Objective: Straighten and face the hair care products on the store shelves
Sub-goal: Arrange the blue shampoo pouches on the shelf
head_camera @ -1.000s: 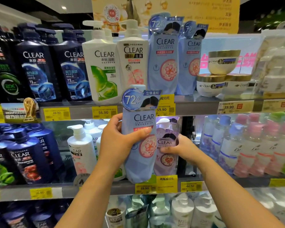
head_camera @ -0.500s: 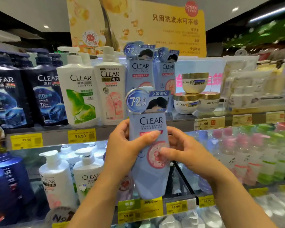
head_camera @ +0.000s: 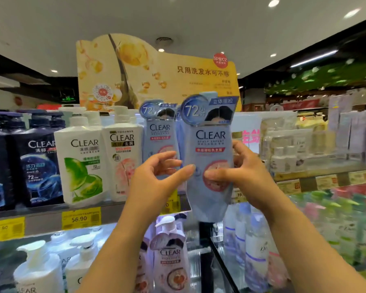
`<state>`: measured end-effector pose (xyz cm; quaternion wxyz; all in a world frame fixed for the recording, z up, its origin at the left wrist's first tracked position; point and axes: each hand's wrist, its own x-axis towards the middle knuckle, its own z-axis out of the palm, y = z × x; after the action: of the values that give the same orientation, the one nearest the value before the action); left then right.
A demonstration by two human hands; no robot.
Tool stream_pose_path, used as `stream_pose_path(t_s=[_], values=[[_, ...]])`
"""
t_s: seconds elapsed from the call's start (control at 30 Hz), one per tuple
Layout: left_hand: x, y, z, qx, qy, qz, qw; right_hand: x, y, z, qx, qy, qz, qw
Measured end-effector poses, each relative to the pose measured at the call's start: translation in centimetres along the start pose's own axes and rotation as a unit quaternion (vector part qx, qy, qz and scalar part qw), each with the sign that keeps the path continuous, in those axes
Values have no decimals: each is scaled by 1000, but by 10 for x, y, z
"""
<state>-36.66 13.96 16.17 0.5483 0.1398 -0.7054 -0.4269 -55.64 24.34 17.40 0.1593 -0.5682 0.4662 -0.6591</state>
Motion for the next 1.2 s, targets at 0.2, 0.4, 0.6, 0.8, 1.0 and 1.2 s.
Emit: stream_pose_path(t_s=[0.2, 0.4, 0.6, 0.8, 1.0, 1.2], values=[[-3, -10, -1, 47, 19, 4, 999, 57, -19, -27, 7, 63, -29, 998], [-10, -18, 3, 62, 46, -15, 997, 88, 10, -20, -46, 43, 4, 998], [-26, -33, 8, 84, 42, -31, 995, 98, 35, -11, -72, 4, 26, 997], [-40, -40, 5, 93, 73, -35, 992, 105, 45, -12, -83, -40, 29, 995], [-53, -44, -2, 118, 125, -40, 984, 114, 52, -15, -140, -30, -10, 990], [-66, -41, -14, 141, 153, -66, 976, 112, 52, -17, -198, -49, -44, 978]])
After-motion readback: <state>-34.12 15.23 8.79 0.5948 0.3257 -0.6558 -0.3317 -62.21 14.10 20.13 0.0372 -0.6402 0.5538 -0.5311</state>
